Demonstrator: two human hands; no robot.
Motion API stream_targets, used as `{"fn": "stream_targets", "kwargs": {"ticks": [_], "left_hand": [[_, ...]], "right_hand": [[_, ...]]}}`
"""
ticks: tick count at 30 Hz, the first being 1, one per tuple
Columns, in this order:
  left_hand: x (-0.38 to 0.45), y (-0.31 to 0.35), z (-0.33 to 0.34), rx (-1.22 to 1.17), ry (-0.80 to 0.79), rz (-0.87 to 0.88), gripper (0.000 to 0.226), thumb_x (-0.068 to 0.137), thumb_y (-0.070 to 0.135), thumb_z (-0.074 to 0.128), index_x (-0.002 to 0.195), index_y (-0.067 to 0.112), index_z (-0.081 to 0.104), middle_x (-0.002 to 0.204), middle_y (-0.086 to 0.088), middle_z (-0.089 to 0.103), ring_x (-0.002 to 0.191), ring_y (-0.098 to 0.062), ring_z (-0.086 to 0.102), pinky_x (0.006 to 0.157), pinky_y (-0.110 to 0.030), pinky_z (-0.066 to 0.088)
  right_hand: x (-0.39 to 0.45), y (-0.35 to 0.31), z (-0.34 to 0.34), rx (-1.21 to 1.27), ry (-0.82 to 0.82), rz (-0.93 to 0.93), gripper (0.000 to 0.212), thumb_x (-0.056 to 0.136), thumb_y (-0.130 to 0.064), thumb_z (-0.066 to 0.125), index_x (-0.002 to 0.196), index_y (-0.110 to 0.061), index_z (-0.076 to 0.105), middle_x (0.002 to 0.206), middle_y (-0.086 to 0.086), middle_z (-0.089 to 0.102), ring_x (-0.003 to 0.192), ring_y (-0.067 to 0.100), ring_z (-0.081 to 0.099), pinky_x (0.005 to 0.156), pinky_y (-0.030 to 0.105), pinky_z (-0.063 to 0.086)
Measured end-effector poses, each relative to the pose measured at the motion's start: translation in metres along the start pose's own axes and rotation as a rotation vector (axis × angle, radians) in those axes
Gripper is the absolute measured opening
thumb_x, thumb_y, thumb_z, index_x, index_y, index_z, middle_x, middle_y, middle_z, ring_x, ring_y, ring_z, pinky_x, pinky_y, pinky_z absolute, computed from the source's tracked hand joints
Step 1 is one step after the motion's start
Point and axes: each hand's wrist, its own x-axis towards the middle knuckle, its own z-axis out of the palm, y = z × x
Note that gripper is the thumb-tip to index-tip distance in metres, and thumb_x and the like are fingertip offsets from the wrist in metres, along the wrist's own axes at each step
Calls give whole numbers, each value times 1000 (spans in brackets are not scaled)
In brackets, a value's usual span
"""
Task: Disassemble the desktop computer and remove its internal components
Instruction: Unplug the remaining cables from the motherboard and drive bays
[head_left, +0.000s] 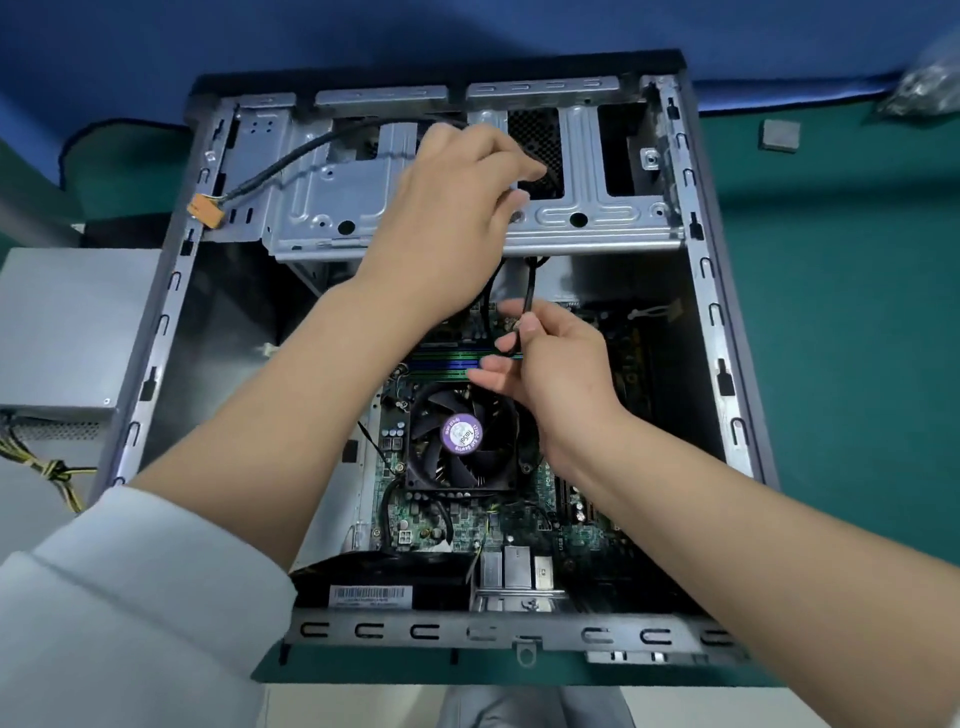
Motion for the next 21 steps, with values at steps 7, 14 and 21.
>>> {"fn": "stream_targets", "kwargs": {"ticks": [7,14,21], "left_hand": [[20,-7,-11,9,-151,-2,46,96,-2,39,127,26,59,121,6,60,109,-18,38,91,-27,35],[40,-7,-25,26,-425,19,43,95,-1,44,121,29,61,90,16,59,72,12,49,65,-7,32],[52,2,-20,-16,-448,-11,18,91,22,61,107,24,69,73,18,54,64,-1,50,55,-10,30]], "right_hand": [[6,2,-3,18,22,-77,31,103,-9,30,102,-13,61,72,3,38,52,7,41,65,24,59],[10,4,-1,101,85,-70,32,103,-10,34,132,-12,48,78,3,40,48,4,37,65,24,58],[10,2,-1,196,94,-34,22,102,-11,38,89,-6,56,77,5,45,45,4,39,66,27,59]]}}
